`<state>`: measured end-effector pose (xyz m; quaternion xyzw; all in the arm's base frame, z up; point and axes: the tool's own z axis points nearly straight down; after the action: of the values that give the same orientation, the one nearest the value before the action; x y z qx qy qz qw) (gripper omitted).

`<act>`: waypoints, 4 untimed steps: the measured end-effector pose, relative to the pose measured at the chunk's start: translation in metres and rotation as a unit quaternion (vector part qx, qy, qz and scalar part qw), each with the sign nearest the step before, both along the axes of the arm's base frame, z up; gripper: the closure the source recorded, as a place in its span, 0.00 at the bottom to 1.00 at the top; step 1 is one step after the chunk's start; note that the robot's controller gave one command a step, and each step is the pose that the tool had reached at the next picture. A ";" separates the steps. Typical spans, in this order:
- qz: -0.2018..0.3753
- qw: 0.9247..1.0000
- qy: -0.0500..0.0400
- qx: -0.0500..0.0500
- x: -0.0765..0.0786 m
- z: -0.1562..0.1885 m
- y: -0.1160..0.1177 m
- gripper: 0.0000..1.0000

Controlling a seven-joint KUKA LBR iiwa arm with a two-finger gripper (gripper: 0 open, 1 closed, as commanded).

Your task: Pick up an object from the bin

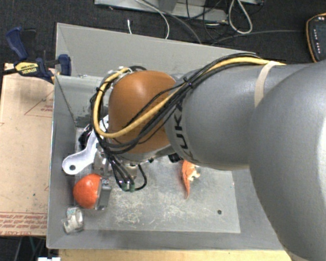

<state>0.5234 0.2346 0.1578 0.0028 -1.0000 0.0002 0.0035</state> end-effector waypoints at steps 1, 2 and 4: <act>-0.003 1.000 -0.003 0.001 0.002 0.005 -0.002 0.00; -0.040 0.999 -0.007 0.003 -0.005 -0.084 -0.007 0.00; -0.149 0.989 -0.013 0.003 -0.030 -0.085 0.001 0.00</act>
Offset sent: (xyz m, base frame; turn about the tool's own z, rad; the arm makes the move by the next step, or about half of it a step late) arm -0.0087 -0.0080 -0.0878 0.0801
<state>0.4937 0.2351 0.0728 -0.1460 -0.9892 -0.0029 -0.0095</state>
